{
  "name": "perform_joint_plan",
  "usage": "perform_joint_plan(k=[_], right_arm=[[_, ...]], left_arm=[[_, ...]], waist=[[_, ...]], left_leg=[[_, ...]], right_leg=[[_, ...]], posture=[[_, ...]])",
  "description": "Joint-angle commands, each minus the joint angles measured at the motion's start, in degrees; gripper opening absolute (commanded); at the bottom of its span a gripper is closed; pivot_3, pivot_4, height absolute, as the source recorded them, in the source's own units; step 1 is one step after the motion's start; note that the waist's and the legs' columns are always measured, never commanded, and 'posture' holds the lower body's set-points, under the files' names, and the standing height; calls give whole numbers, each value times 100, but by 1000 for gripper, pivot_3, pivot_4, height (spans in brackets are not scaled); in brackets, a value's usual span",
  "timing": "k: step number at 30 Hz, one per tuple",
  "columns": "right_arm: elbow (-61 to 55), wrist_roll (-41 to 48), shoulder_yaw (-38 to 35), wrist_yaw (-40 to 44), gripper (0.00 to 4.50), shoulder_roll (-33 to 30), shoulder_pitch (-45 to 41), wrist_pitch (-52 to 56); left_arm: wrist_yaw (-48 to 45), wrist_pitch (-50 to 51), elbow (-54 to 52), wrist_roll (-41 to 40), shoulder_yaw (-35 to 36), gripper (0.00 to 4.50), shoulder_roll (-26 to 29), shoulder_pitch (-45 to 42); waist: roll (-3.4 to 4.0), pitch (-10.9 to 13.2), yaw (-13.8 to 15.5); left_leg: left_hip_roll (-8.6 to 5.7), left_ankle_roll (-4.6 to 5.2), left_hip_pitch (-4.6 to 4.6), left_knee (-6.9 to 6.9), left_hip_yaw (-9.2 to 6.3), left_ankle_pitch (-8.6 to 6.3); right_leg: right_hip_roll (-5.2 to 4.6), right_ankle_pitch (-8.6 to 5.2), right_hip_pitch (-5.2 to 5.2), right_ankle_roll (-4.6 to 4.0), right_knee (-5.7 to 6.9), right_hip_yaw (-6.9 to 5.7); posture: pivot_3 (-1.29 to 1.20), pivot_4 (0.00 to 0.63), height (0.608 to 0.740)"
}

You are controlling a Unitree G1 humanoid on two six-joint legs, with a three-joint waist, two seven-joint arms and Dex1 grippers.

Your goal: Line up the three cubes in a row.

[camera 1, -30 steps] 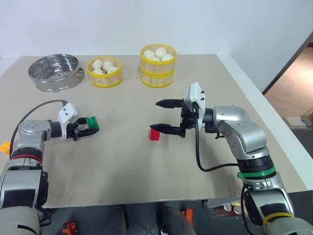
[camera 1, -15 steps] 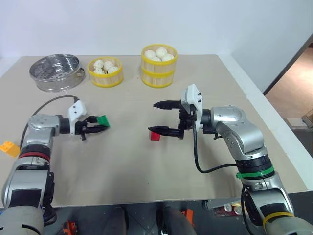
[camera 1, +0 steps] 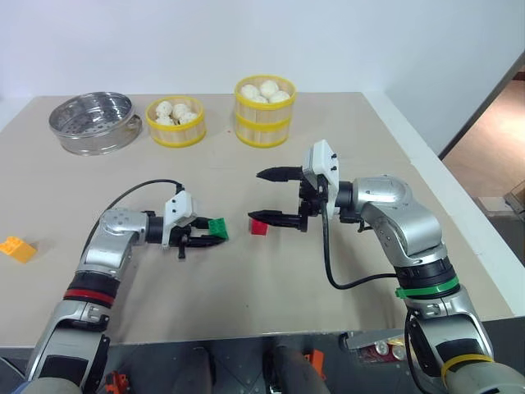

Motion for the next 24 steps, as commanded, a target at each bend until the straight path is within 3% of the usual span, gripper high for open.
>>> perform_joint_plan(k=[1,24], right_arm=[[-40,60,-14,115,4500,-42,-73,-18],[22,-30,36,84,4500,-28,52,-197]], left_arm=[[-76,-19,-9,-35,-17,1334,104,-205],[32,-495,861,356,-344,1334,58,-501]], waist=[[0,0,4],[0,0,9]], left_leg=[[0,0,0,0,-1,0],[-1,1,0,13,-2,0]], right_leg=[[0,0,0,0,0,0],[0,7,4,2,-1,0]], posture=[[0,150,740],[0,150,740]])
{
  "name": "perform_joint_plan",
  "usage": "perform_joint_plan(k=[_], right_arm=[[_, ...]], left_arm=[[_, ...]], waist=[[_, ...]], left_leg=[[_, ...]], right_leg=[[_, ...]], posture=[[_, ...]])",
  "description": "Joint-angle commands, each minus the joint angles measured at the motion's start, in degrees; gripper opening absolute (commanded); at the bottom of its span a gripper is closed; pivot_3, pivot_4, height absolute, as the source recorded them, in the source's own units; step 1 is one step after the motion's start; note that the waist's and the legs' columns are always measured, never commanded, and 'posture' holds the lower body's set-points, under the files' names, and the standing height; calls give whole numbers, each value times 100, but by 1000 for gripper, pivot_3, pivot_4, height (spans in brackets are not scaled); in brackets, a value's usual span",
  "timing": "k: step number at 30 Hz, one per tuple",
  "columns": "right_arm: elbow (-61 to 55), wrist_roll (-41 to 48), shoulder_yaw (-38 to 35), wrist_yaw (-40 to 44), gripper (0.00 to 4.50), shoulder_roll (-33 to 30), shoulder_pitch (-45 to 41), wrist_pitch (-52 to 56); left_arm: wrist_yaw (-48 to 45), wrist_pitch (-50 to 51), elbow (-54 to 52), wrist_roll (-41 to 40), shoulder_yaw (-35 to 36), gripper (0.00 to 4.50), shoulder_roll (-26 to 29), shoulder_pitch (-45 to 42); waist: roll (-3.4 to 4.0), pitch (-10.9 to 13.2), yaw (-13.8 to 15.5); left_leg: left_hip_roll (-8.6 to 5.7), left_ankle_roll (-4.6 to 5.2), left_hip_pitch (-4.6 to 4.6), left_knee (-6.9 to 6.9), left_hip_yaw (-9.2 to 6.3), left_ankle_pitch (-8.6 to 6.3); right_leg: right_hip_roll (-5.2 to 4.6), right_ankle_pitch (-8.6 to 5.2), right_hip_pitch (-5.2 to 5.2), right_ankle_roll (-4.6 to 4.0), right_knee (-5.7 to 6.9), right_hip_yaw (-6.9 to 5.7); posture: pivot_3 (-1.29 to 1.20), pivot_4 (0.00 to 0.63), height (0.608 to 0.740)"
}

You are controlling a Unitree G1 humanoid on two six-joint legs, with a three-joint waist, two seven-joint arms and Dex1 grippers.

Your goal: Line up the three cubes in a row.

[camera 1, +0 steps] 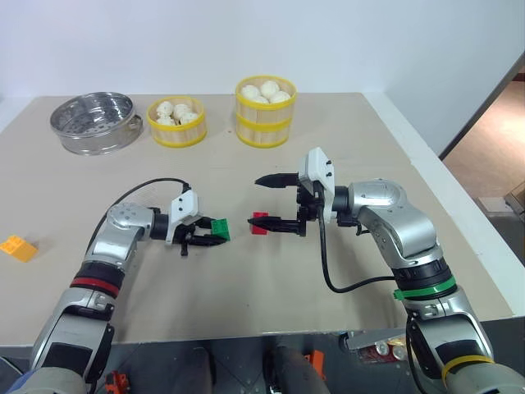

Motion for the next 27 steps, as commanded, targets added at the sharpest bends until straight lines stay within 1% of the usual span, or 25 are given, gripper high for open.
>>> perform_joint_plan(k=[1,2,4,8,9,12,15,21,22,24,25,27], right_arm=[[-148,56,-86,16,4500,-30,13,-36],[-161,70,-86,27,4500,-34,25,-18],[-176,75,-83,40,4500,-43,45,-16],[-174,45,-66,58,4500,-45,65,-54],[-169,39,-62,57,4500,-39,62,-58],[-168,27,-52,57,4500,-29,57,-84],[-177,24,-57,49,4500,-32,60,-102],[-189,23,-77,48,4500,-63,69,-124],[-186,26,-86,48,4500,-67,65,-131],[-189,64,-115,32,4500,-51,44,-111],[-202,80,-122,24,4500,-42,43,-105],[-238,109,-122,16,4500,-26,52,-94]], left_arm=[[71,-70,113,149,-62,1334,69,-42],[73,-73,111,150,-58,2397,73,-40],[110,-39,66,148,-41,2986,79,-42],[124,-9,-17,120,-29,4369,114,-19],[125,-24,-16,121,-25,4474,123,-15],[153,12,-238,62,74,4474,247,37],[227,212,-698,-87,249,4474,408,68],[259,1388,-2125,-942,745,4474,738,316],[379,1755,-2448,-1216,940,4474,780,378],[1122,2643,-3000,-1839,1609,4474,712,408],[1493,2875,-3161,-2023,1902,4474,662,432],[2196,2900,-3316,-1996,2331,4474,596,566]], waist=[[0,0,0],[0,0,0],[0,0,-1],[0,0,-2],[0,0,-2],[0,0,-7],[0,0,-10],[0,0,-9],[0,0,-10],[0,1,-10],[0,1,-9],[0,1,-13]], left_leg=[[0,0,0,2,0,0],[0,0,0,5,0,0],[0,0,-1,7,1,0],[0,0,-2,6,2,0],[0,0,-2,5,2,-1],[0,0,-3,4,2,-1],[1,0,-4,2,1,-1],[0,0,-5,0,3,-1],[0,0,-5,0,4,-1],[1,0,-5,-1,5,-1],[1,0,-6,0,1,-1],[2,0,-3,0,-2,-1]], right_leg=[[0,1,1,0,0,0],[0,2,1,1,0,0],[0,3,1,1,0,1],[0,1,0,2,-1,3],[0,-1,0,2,-1,3],[0,-3,-1,1,-1,3],[2,-2,-5,1,-1,3],[-1,-3,-4,1,-2,4],[-2,-3,-4,3,-3,5],[-2,-3,-5,3,-4,7],[-1,-4,-5,3,-4,4],[0,-3,-4,4,-3,2]], posture=[[0,150,740],[0,150,740],[0,150,740],[0,150,740],[0,150,740],[0,150,740],[0,150,740],[0,150,740],[0,150,740],[0,150,740],[0,150,740],[0,150,740]])
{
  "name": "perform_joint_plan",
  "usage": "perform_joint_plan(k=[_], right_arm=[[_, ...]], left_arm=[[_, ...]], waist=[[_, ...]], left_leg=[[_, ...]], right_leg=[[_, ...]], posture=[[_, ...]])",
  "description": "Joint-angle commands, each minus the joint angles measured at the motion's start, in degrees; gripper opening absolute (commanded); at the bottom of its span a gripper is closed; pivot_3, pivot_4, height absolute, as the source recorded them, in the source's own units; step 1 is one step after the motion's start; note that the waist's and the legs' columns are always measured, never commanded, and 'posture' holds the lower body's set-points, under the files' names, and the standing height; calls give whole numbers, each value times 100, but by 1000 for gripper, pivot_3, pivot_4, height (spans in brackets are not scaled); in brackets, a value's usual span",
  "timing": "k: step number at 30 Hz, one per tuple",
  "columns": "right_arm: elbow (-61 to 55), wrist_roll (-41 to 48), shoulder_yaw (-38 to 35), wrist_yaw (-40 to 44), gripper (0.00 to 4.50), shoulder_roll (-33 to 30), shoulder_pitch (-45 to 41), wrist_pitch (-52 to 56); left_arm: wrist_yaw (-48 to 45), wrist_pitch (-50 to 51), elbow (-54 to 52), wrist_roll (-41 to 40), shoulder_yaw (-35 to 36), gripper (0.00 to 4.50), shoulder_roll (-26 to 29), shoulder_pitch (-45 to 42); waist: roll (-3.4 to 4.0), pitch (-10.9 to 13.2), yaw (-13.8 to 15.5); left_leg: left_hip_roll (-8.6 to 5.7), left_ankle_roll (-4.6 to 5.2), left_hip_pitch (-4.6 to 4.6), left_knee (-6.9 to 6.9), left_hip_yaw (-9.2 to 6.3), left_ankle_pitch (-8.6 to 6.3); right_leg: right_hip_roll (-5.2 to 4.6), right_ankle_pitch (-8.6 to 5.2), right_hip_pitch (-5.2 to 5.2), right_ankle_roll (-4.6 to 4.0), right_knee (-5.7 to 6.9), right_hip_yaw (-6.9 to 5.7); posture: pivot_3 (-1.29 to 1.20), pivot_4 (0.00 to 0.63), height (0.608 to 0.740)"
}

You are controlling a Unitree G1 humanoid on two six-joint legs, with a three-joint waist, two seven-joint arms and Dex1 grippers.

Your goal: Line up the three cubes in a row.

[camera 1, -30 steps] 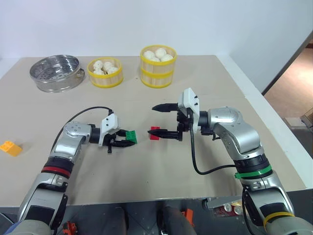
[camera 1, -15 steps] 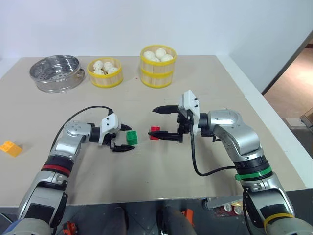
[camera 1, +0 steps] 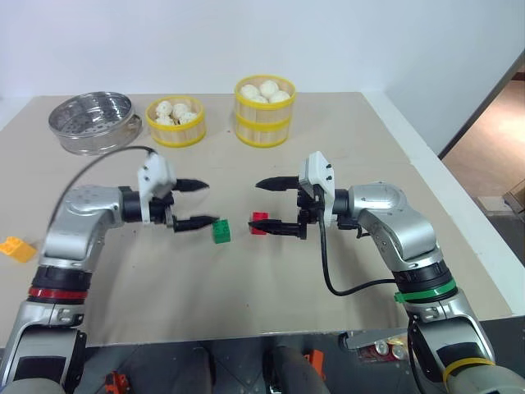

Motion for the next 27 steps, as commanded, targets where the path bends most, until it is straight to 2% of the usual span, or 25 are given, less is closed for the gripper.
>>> perform_joint_plan(k=[1,6,9,10,13,17,20,22,27], right_arm=[[-229,109,-144,-1,4500,-3,-42,-45],[-245,124,-83,54,4500,22,45,-82],[-166,132,-53,129,4500,54,22,-99],[-145,128,-50,143,4500,59,10,-104],[28,61,88,286,4500,139,-103,-195],[244,25,178,383,4500,254,-277,-286],[364,-15,202,430,4500,287,-349,-361],[392,-31,203,453,4500,288,-361,-393],[288,-42,188,419,4500,241,-257,-343]], left_arm=[[1065,185,-433,-183,805,4474,-55,146],[3066,246,-1237,32,2108,4474,-366,945],[3681,221,-1679,265,2428,4474,-398,1549],[3746,227,-1743,259,2425,4474,-379,1629],[3452,178,-1637,-53,3068,4474,-97,2147],[2316,-9,-663,-390,3730,4474,643,2876],[2125,-370,129,-246,3881,4474,1000,3081],[2377,-636,520,-112,4011,4474,1024,3096],[3654,-1249,471,187,4125,4474,373,2987]], waist=[[0,0,-9],[-1,0,-10],[-3,0,-27],[-4,0,-18],[-5,-1,8],[-8,-1,-32],[-7,-1,-20],[-7,-1,12],[-12,-4,20]], left_leg=[[0,0,4,0,1,0],[0,0,8,-5,3,0],[0,-1,5,-8,8,-1],[0,-1,5,-9,8,-1],[-1,-2,6,-9,5,0],[0,-3,11,-11,7,0],[-1,-4,21,-27,10,0],[0,-4,21,-30,9,0],[0,-6,14,-37,20,0]], right_leg=[[0,0,1,0,0,1],[-2,0,5,1,-1,4],[-4,1,2,3,-5,12],[-4,1,2,3,-6,11],[-5,2,4,0,-6,5],[-4,-8,-1,-36,-6,7],[-10,-12,-4,-47,-6,5],[-13,-16,-4,-52,-6,-1],[-35,-19,-6,-49,-12,-9]], posture=[[0,150,740],[0,150,740],[0,150,740],[0,150,740],[0,150,740],[0,150,740],[0,150,740],[0,150,740],[0,150,740]])
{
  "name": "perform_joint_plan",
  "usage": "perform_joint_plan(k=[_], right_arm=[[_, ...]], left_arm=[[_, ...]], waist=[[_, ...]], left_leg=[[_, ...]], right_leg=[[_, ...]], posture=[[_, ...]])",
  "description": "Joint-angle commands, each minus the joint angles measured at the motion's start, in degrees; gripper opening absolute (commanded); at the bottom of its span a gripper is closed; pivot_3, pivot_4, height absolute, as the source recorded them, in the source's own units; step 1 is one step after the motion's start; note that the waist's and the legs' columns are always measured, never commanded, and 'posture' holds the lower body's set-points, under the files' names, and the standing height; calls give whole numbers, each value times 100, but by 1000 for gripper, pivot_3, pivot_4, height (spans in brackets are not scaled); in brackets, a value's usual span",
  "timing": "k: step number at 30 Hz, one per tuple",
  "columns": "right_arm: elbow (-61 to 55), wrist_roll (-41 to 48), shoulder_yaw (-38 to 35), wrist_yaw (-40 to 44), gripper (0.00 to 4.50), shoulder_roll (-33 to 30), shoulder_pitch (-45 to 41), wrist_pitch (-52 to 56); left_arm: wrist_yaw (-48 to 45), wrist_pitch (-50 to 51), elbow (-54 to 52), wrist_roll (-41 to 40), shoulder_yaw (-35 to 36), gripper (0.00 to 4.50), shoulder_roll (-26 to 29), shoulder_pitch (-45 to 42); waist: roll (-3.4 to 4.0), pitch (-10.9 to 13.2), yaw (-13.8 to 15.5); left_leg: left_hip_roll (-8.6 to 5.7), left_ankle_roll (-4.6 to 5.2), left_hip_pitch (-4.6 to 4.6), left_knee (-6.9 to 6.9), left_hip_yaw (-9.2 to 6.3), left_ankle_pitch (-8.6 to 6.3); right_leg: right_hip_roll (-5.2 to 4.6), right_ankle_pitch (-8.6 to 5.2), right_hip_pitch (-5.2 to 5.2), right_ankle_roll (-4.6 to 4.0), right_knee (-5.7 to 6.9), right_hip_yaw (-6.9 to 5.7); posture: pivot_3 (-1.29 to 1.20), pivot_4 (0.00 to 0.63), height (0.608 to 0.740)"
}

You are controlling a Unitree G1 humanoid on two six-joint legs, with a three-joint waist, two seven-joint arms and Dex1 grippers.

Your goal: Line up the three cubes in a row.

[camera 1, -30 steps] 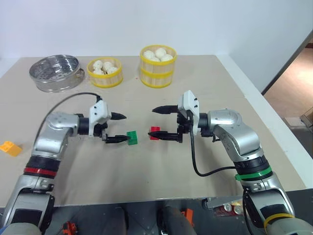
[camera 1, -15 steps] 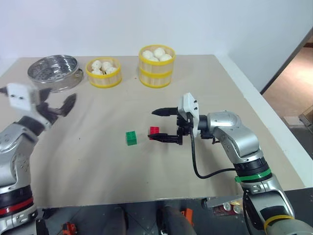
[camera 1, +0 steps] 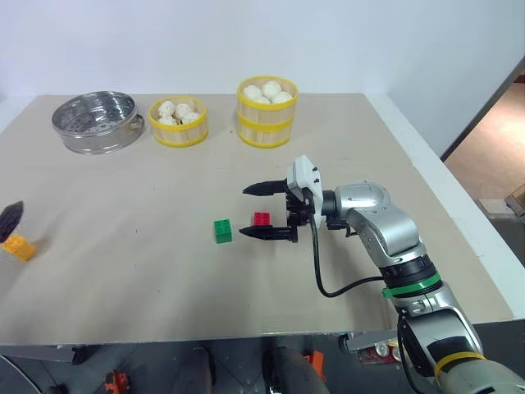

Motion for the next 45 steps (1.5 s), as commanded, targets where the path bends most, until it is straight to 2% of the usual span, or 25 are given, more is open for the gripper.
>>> perform_joint_plan(k=[1,6,11,19,23,28,45], right_arm=[[-210,12,-76,26,4500,-62,4,-34],[-254,13,-112,55,4500,-190,56,-25],[-203,3,-124,71,4500,-279,26,-55],[-119,-20,-89,145,4500,-276,-39,-75],[-79,-43,-78,166,4500,-245,-64,-103],[-46,-63,-74,163,4500,-213,-93,-116],[-243,-64,-133,101,4500,-289,41,-43]], left_arm=[[963,-465,-264,231,193,4474,-359,-126],[2095,-681,-643,394,357,4474,-865,-167],[2924,-956,-1211,702,196,4474,-1496,72],[3809,-539,-1827,628,-368,4474,-2426,-18],[4218,-361,-1808,615,-413,4474,-2682,-176],[4635,-242,-1691,647,-495,4474,-2867,-376],[5168,-55,-933,666,-577,4474,-2778,-855]], waist=[[-2,-2,0],[-33,-14,-2],[-36,-16,-2],[-40,-19,0],[-62,-31,-3],[-65,-33,-9],[-66,-34,-7]], left_leg=[[-2,0,-1,-2,3,0],[-1,-4,-3,-3,11,-2],[-2,-4,3,-4,19,-3],[-2,-4,5,-2,20,-2],[-3,-4,4,9,23,-2],[-3,-4,6,9,22,-2],[-2,-5,5,8,19,-2]], right_leg=[[-8,0,0,1,-4,-4],[-14,12,-1,24,-5,-11],[-17,14,1,26,-4,-6],[-12,16,5,26,-4,-3],[-6,25,10,44,-4,3],[2,26,10,45,-4,11],[13,27,10,49,-4,21]], posture=[[0,150,740],[0,150,740],[0,150,740],[0,150,740],[0,150,740],[0,150,740],[0,150,740]])
